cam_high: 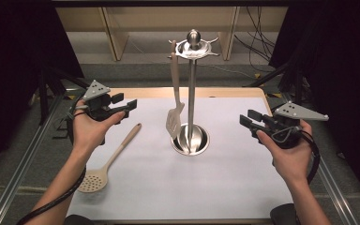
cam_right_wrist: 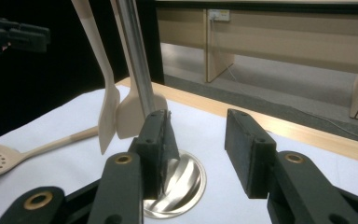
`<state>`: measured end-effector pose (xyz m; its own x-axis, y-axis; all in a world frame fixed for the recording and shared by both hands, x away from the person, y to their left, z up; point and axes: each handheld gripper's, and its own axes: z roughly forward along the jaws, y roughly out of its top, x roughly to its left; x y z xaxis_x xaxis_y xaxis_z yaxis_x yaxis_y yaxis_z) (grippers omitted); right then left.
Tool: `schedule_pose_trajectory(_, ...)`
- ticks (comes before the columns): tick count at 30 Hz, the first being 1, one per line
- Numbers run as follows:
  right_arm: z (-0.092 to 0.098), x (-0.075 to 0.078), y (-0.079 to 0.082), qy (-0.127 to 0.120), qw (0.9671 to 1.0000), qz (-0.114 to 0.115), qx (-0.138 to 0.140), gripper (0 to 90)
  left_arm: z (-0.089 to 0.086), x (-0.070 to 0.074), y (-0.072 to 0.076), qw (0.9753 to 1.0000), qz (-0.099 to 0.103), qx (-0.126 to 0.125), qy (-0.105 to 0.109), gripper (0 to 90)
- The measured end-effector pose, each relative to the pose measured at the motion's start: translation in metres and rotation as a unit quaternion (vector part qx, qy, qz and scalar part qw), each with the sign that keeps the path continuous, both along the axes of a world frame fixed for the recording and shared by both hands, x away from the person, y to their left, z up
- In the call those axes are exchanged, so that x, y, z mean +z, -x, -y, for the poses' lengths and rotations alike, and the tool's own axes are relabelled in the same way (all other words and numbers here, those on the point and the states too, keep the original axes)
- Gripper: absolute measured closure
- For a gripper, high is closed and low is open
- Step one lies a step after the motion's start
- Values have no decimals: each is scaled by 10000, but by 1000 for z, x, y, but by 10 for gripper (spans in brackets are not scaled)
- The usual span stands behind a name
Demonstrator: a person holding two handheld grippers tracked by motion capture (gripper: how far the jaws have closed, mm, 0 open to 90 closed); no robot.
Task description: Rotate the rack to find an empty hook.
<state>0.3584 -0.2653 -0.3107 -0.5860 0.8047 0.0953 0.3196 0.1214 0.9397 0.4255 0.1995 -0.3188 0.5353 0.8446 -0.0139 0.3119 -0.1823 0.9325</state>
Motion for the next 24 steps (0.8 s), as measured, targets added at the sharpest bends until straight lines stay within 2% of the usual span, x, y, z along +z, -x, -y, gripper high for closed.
schedule_pose_trajectory(3, 2, 1, 1, 120, 9999, 36, -83, 605, -5, -11, -5, 9996, -198, -16, -177, 416)
schedule_pose_trajectory(6, 3, 4, 5, 100, 9999, 18, -132, 615, -9, -22, -10, 9982, -403, -38, -442, 416)
schedule_pose_trajectory(7, 3, 4, 7, 63, 9998, 15, -183, 619, -12, -24, -11, 9969, -475, -87, -615, 420)
schedule_pose_trajectory(8, 4, 4, 8, 116, 9997, 90, -190, 623, -12, -28, -12, 9961, -569, -98, -667, 422)
schedule_pose_trajectory(9, 3, 5, 11, 94, 9997, -26, -201, 628, -14, -30, -13, 9950, -648, -119, -750, 421)
schedule_pose_trajectory(10, 4, 4, 10, 195, 9996, 120, -193, 632, -15, -33, -14, 9930, -786, -132, -867, 423)
schedule_pose_trajectory(11, 4, 5, 12, 233, 9995, 98, -178, 637, -15, -37, -14, 9927, -879, -59, -823, 426)
schedule_pose_trajectory(13, 3, 6, 13, 194, 9996, 77, -175, 642, -17, -43, -16, 9904, -1010, -23, -940, 437)
schedule_pose_trajectory(14, 2, 7, 14, 134, 9998, 7, -160, 642, -19, -46, -18, 9878, -1093, -56, -1106, 445)
schedule_pose_trajectory(15, 2, 7, 13, 161, 9997, 93, -176, 642, -20, -49, -18, 9859, -1242, -16, -1124, 446)
schedule_pose_trajectory(16, 1, 7, 14, 90, 9998, 35, -177, 641, -20, -54, -19, 9835, -1412, 17, -1133, 445)
schedule_pose_trajectory(17, 2, 7, 13, 120, 9998, 68, -166, 640, -22, -58, -21, 9807, -1562, 46, -1177, 446)
schedule_pose_trajectory(18, 2, 6, 12, 176, 9996, 129, -158, 639, -22, -64, -22, 9793, -1639, 120, -1183, 447)
schedule_pose_trajectory(19, 2, 6, 11, 191, 9996, 119, -166, 638, -24, -69, -25, 9763, -1754, 122, -1260, 450)
schedule_pose_trajectory(20, 1, 5, 11, 117, 9998, 9, -186, 637, -26, -74, -27, 9735, -1855, 135, -1330, 451)
schedule_pose_trajectory(22, 1, 3, 10, 96, 9999, -6, -122, 636, -29, -84, -30, 9696, -2027, 169, -1359, 455)
schedule_pose_trajectory(23, 1, 4, 12, 81, 9997, -70, -208, 635, -30, -88, -31, 9686, -2068, 199, -1367, 456)
schedule_pose_trajectory(24, 2, 3, 10, 130, 9997, 41, -223, 634, -32, -92, -32, 9668, -2122, 200, -1412, 456)
